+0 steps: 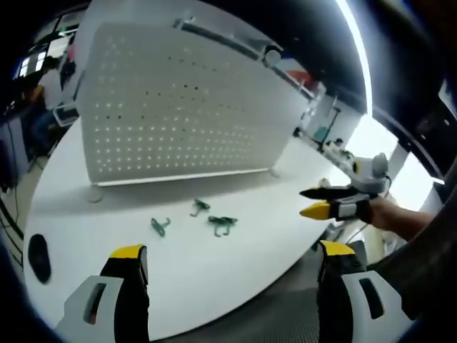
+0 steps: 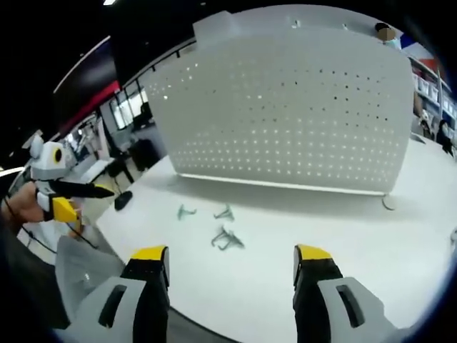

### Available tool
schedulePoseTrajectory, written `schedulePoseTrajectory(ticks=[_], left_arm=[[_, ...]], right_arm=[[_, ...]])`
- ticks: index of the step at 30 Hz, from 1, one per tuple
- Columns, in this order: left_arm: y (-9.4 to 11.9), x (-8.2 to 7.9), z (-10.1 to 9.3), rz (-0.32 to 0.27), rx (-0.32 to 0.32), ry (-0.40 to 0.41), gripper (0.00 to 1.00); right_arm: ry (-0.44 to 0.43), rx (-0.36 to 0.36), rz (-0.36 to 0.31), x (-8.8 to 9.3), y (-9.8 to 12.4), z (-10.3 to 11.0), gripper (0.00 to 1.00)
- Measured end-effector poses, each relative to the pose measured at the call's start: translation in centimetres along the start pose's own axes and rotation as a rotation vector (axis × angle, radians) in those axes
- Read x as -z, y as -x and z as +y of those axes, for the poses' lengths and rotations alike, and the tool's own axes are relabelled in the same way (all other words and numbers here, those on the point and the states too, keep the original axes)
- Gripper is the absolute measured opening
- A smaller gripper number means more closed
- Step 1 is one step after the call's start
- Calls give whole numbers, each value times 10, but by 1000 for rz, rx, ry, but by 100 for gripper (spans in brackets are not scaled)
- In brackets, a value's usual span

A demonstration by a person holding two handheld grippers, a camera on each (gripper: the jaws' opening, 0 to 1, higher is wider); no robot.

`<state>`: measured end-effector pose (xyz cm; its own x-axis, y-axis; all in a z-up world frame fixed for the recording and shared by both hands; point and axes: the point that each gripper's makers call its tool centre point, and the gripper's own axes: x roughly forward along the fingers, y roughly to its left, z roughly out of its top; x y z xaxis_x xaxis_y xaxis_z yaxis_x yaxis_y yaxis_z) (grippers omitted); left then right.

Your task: Insert the hook assembly into the mounting plate slot until the hook locks in place.

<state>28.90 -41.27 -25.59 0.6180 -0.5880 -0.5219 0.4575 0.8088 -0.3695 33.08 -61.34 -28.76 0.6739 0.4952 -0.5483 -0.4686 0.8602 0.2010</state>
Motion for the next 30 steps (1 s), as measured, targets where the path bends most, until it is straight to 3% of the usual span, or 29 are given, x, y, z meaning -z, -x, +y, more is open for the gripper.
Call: schedulePoseTrajectory(ticks=[4, 9, 30], left_arm=[[0, -1, 1, 2, -2, 0, 100], [0, -1, 3, 1, -5, 6, 100], [1, 3, 14, 23, -27, 29, 100]], right_arm=[[-6, -21, 13, 2, -9, 7, 61], [64, -45, 37, 3, -22, 15, 55], [157, -136, 89, -6, -79, 35, 49]])
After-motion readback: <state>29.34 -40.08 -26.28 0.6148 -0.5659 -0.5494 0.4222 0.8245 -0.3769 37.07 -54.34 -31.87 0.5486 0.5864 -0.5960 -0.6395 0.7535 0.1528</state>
